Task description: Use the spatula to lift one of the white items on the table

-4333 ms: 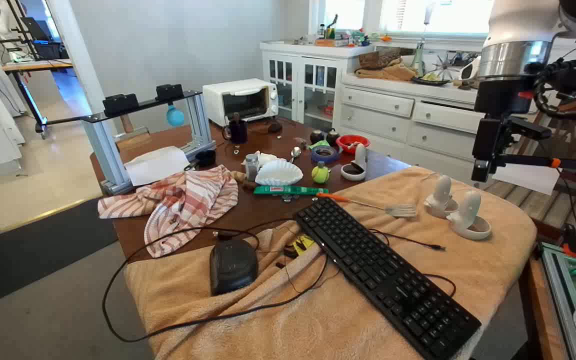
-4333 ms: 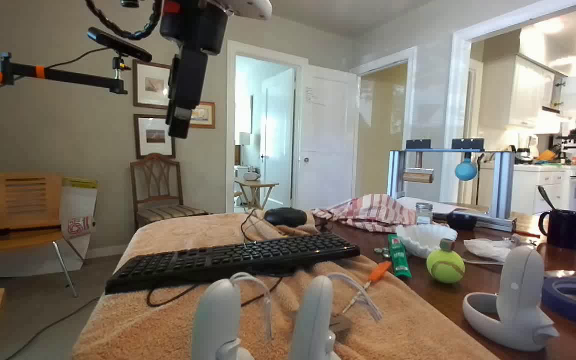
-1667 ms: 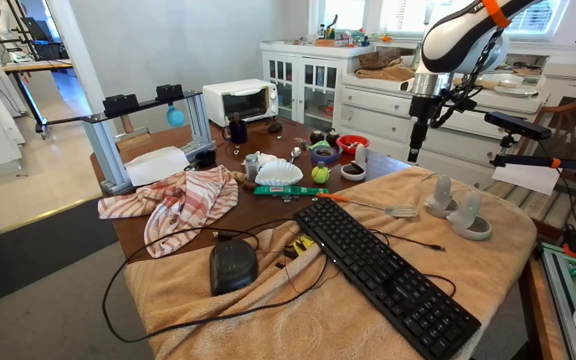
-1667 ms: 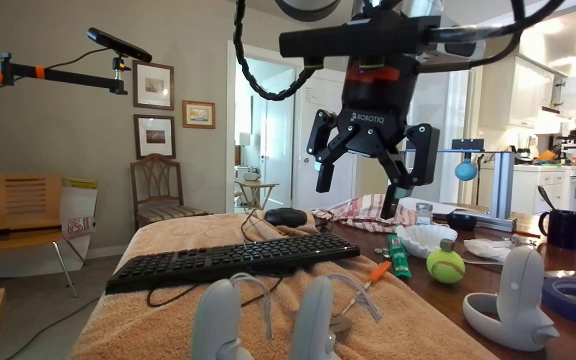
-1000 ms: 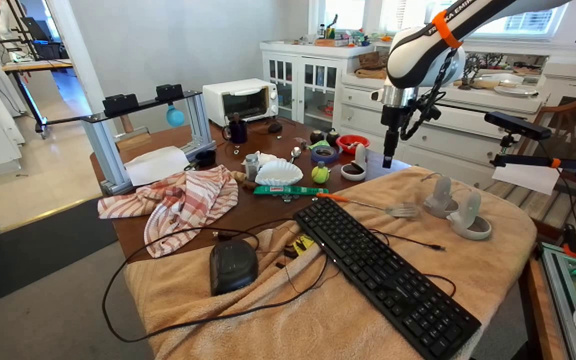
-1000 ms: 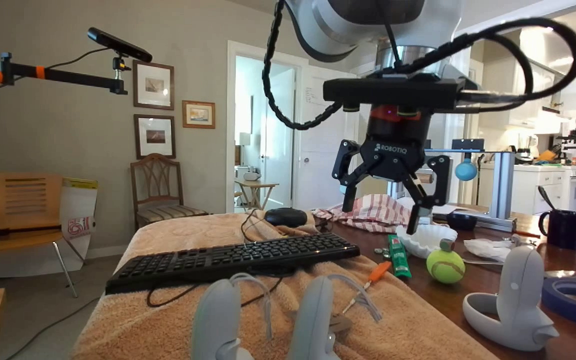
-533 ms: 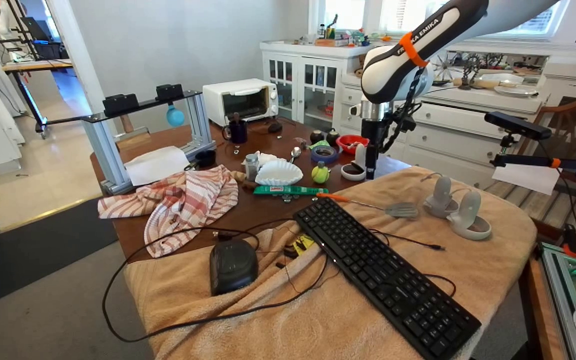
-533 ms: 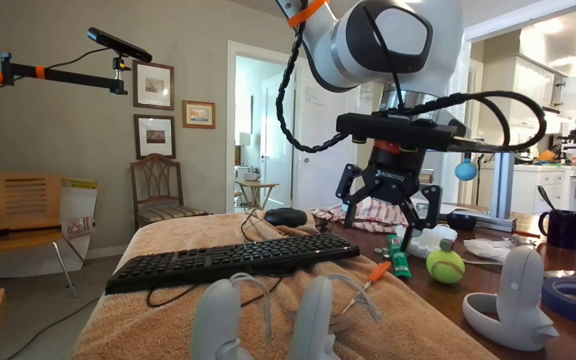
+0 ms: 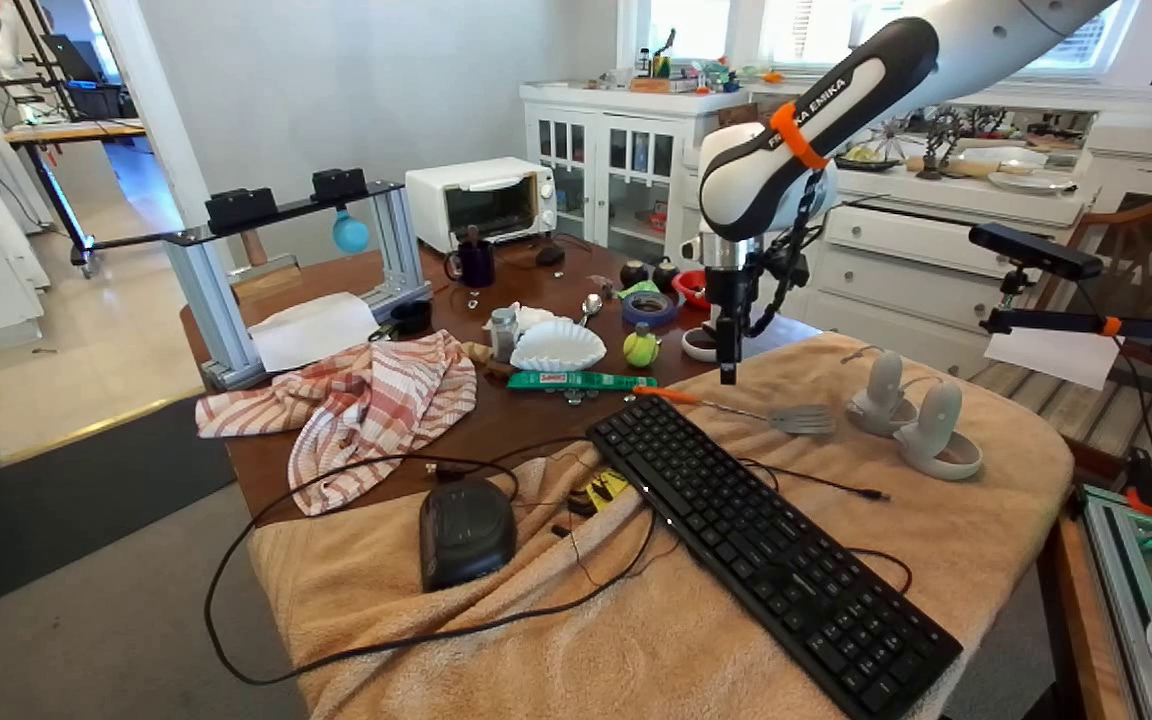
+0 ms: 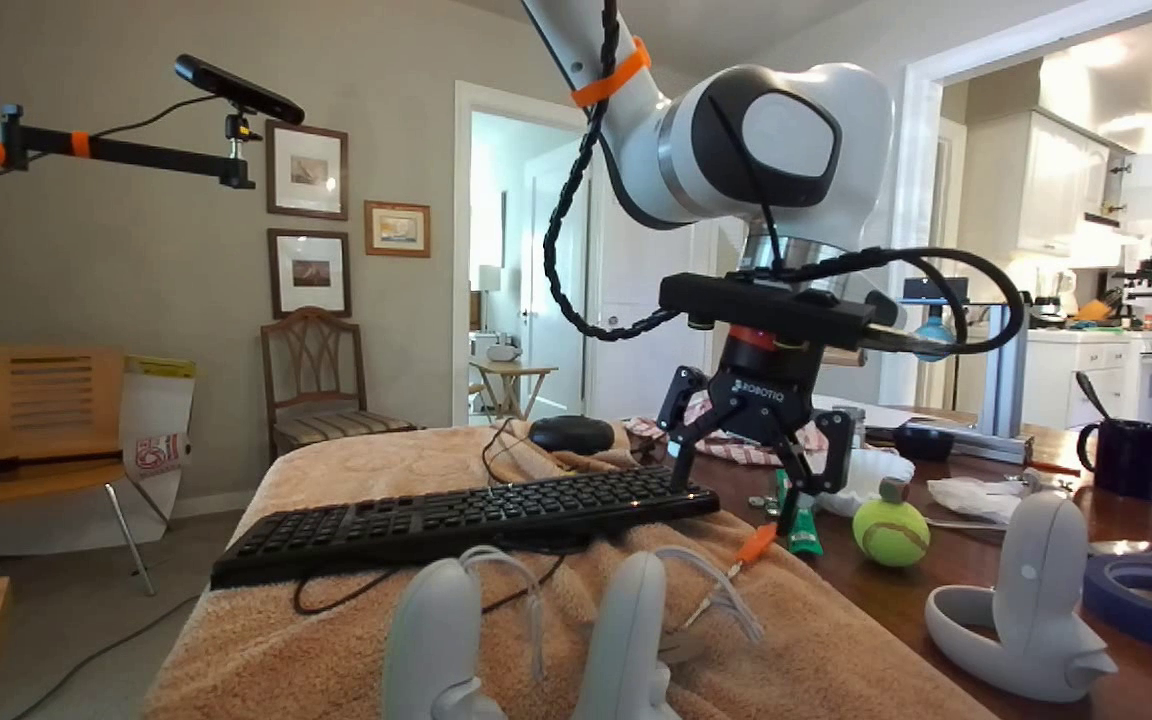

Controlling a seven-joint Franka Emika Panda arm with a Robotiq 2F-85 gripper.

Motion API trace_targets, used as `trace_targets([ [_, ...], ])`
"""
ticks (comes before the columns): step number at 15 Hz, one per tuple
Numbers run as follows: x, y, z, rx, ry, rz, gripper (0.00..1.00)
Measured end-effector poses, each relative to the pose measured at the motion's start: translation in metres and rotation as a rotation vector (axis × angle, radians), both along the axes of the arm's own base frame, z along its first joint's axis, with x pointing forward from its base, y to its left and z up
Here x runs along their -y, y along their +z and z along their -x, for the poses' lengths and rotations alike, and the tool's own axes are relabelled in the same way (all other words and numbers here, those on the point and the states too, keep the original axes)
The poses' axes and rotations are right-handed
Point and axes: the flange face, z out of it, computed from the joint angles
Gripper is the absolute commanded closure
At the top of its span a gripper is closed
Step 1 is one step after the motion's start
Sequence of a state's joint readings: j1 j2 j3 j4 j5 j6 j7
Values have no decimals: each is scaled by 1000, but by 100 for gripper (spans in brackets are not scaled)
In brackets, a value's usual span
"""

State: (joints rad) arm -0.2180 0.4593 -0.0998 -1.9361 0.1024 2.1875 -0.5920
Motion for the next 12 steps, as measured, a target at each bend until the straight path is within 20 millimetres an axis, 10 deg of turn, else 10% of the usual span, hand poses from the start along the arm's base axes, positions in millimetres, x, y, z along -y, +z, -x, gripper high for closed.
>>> trace_targets([
  [4, 1, -12, -1, -24, 13, 17, 37],
  [10, 2, -24, -6, -40, 24, 34, 27],
  [11, 2, -25, -8, -40, 29, 36, 59],
  [12, 1, -26, -10, -39, 34, 39, 56],
])
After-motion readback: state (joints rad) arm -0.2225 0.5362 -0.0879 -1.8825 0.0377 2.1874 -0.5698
